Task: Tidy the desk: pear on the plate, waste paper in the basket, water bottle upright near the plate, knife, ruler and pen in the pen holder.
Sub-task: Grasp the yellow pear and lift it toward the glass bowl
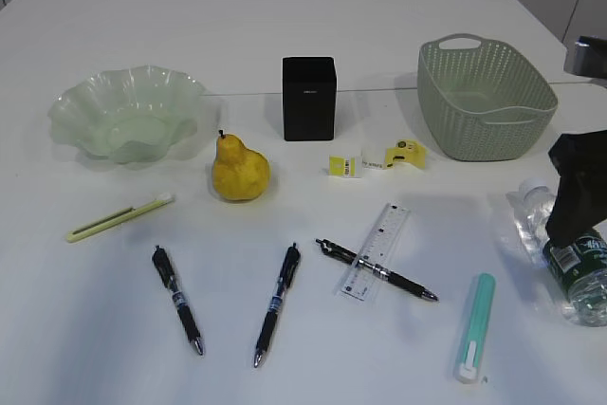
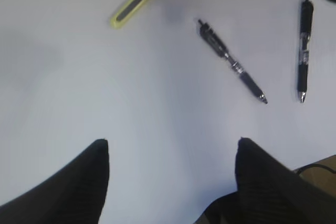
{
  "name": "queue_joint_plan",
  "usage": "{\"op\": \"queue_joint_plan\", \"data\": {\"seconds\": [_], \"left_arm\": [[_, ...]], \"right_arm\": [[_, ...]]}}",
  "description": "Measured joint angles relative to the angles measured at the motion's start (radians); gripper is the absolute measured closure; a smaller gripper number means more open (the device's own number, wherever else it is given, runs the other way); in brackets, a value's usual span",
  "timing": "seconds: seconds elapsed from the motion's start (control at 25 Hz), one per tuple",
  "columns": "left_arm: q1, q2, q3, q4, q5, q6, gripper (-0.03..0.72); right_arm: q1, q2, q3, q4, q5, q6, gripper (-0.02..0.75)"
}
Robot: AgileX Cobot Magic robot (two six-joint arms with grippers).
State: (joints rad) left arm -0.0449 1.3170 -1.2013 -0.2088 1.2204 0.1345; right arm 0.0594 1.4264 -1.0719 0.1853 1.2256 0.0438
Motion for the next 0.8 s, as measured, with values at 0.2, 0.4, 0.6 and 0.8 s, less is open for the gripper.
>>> {"op": "queue_joint_plan", "data": {"seconds": [0.2, 0.4, 0.6, 0.8], "left_arm": [[-0.073, 0.117, -0.176, 0.0, 0.011, 0.005, 0.157], [-0.174, 0.224, -0.323, 0.02, 0.016, 0.005, 0.145], [-0.214, 0.321, -0.432, 0.023, 0.018, 0.005, 0.105], [-0.214, 0.414, -0.512, 0.022, 0.018, 0.005, 0.097]], "right_arm": [[0.0, 0.02, 0.0, 0.016, 0.0, -0.008, 0.187], [0.0, 0.02, 0.0, 0.039, 0.0, -0.028, 0.187], [0.0, 0.02, 0.0, 0.05, 0.0, -0.031, 0.186], [0.0, 0.02, 0.0, 0.062, 0.0, -0.031, 0.186]]}}
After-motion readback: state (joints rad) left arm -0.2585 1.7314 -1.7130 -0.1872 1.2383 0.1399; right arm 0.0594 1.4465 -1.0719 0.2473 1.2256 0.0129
